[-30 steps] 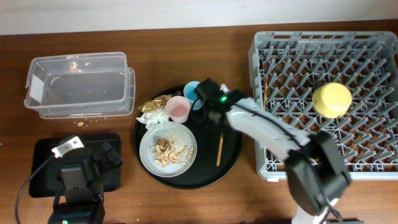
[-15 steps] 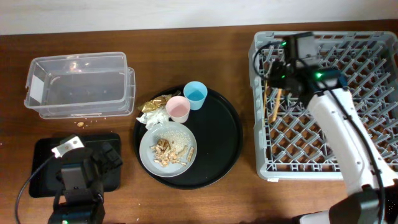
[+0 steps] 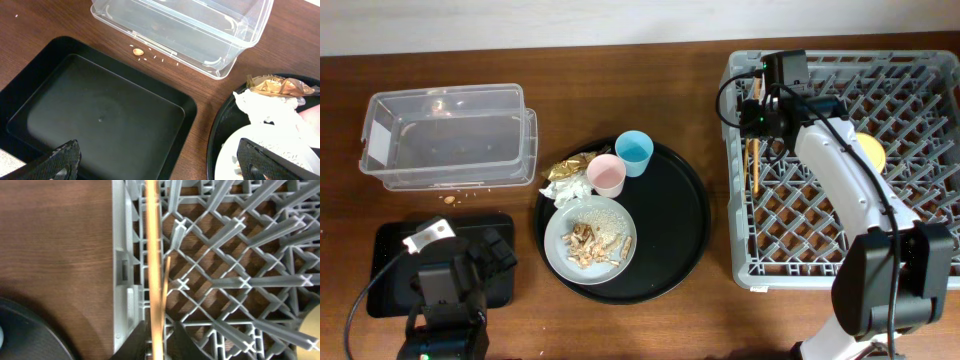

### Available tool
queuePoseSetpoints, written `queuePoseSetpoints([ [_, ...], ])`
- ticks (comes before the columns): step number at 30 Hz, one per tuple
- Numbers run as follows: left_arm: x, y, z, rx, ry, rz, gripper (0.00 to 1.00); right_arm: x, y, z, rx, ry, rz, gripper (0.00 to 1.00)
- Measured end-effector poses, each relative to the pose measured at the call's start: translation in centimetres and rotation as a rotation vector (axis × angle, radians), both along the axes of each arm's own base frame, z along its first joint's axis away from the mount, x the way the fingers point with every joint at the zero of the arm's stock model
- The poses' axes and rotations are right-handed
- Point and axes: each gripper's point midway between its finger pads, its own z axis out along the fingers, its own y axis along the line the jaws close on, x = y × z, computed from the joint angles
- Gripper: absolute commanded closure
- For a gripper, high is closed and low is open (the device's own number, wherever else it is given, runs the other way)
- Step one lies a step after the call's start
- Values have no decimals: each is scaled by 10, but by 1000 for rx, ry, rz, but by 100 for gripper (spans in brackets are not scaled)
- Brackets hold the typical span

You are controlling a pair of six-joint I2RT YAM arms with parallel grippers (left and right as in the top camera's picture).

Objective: Sort waste into correct bins and load items into the dishwasher rack
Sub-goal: 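Carry the chopstick to the rack's back edge and release, then reach the right gripper to the blue cup and grasp it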

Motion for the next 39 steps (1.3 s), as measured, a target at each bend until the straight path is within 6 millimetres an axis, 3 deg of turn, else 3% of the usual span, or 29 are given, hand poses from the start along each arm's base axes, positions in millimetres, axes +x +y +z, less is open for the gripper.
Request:
queuePoseSetpoints([
  [2, 0, 0, 0, 0, 0, 0, 1, -1, 1, -1, 5, 6, 6, 55],
  [7, 0, 0, 0, 0, 0, 0, 1, -19, 2, -11, 21, 90, -2, 46],
  [10, 0, 0, 0, 0, 0, 0, 1, -33, 12, -6, 81, 131, 11, 32],
  [11, 0, 0, 0, 0, 0, 0, 1, -36, 17, 2, 110, 123, 26, 29],
  [16, 0, 0, 0, 0, 0, 0, 1, -53, 66, 82, 309, -23, 184, 27],
  [17, 0, 0, 0, 0, 0, 0, 1, -60, 80, 96, 338, -44, 225, 22],
  [20, 0, 0, 0, 0, 0, 0, 1, -77, 122, 112, 394, -55, 322, 20],
  [23, 0, 0, 0, 0, 0, 0, 1, -85, 168, 103, 408, -26, 345, 20],
  [26, 0, 0, 0, 0, 1, 0, 1, -82, 187, 94, 409, -21, 333, 21],
  [28, 0, 0, 0, 0, 0, 0, 1, -72, 210, 73, 426, 7, 302, 20],
  [33, 0, 0, 0, 0, 0, 0, 1, -63, 222, 46, 379, 158, 267, 19],
  [39, 0, 0, 0, 0, 0, 0, 1, -38, 233, 46, 302, 282, 279, 18],
])
